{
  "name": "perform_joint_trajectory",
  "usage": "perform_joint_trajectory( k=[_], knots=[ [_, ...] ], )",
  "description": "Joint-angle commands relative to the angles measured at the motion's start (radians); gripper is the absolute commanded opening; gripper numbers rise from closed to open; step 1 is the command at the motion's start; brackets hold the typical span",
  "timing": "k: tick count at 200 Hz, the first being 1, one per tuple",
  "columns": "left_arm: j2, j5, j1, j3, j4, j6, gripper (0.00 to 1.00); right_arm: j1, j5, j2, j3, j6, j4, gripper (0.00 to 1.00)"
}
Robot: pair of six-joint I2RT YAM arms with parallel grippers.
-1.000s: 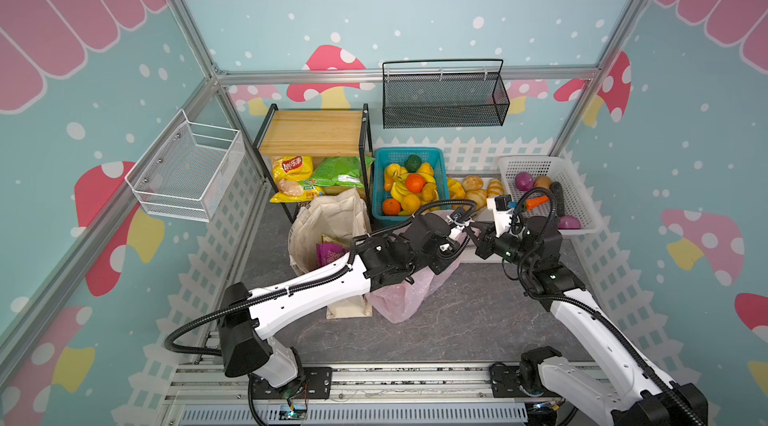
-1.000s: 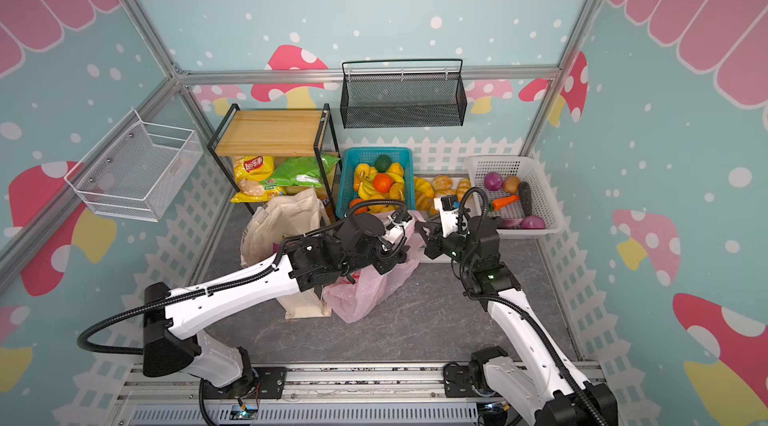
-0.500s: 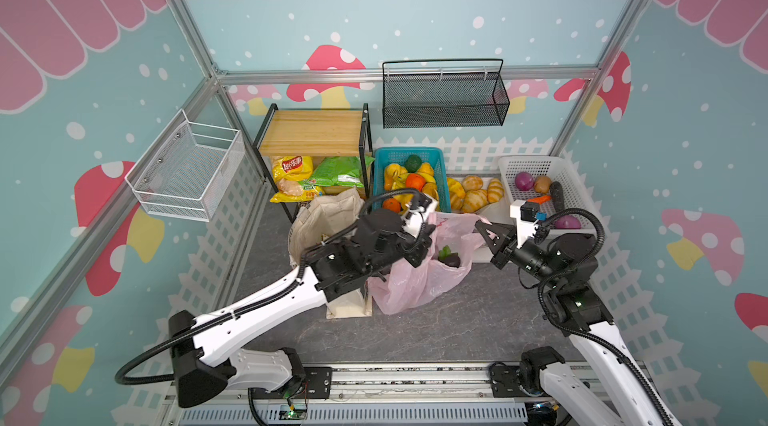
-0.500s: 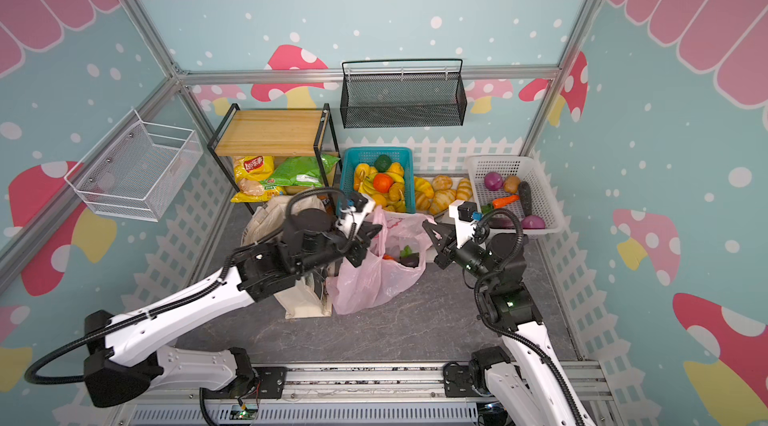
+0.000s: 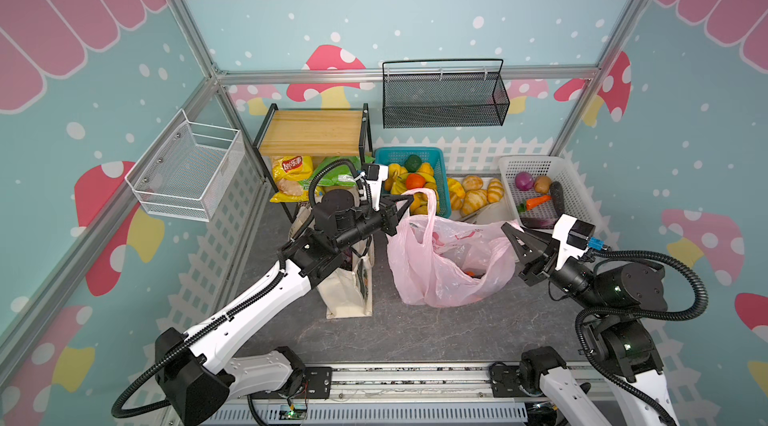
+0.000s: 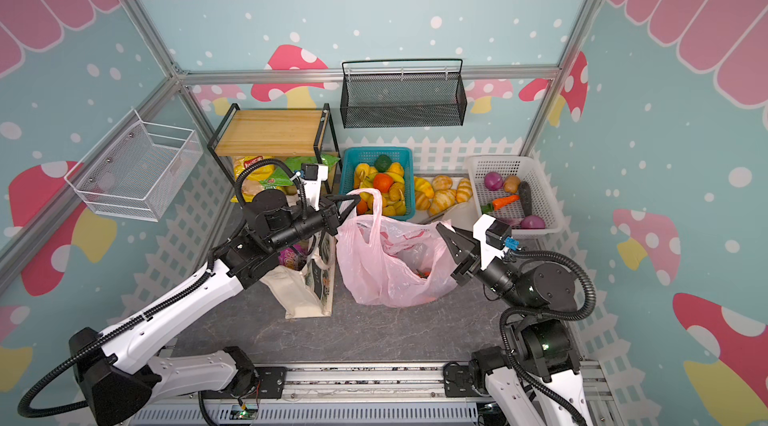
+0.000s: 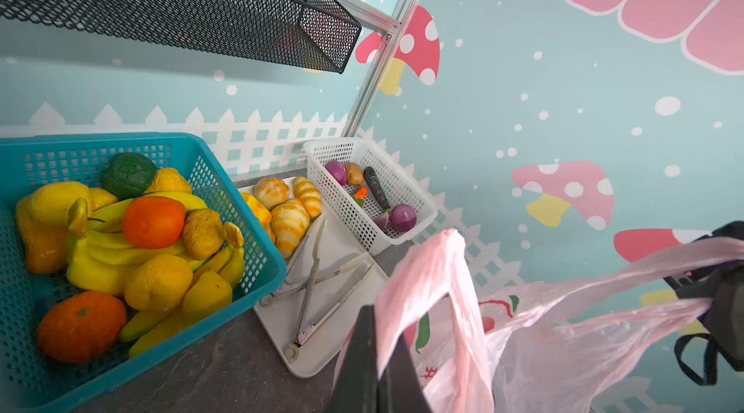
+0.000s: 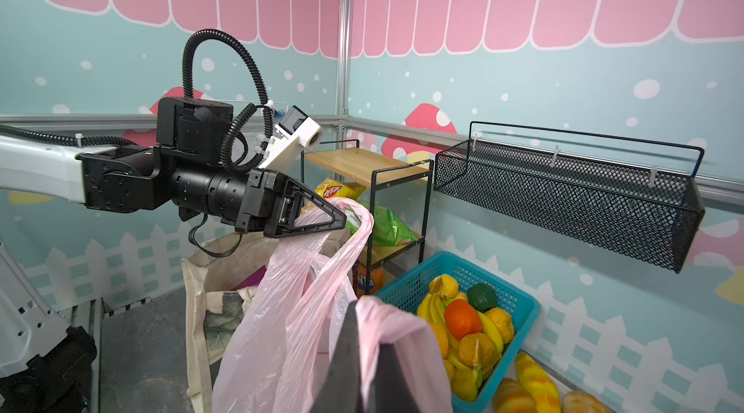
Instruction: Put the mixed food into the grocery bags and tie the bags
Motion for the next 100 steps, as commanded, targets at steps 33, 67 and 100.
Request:
perform_joint_trajectory(
  k=[33,67,100],
  knots=[
    [0.019,-0.142,0.007,0.024,-0.153,-0.013,0.29,-0.005,0.179,0.071,-0.047,0.075,-0.063,0.0],
    [-0.07,-0.306,-0.077,0.009,-0.172,0.114,0.55,-0.006,0.151,0.11,-0.106,0.151,0.011,0.0],
    [-0.083,-0.535,-0.229,0.051,-0.21,0.323,0.73,-0.006,0.146,0.142,-0.125,0.165,0.045,0.0]
  ],
)
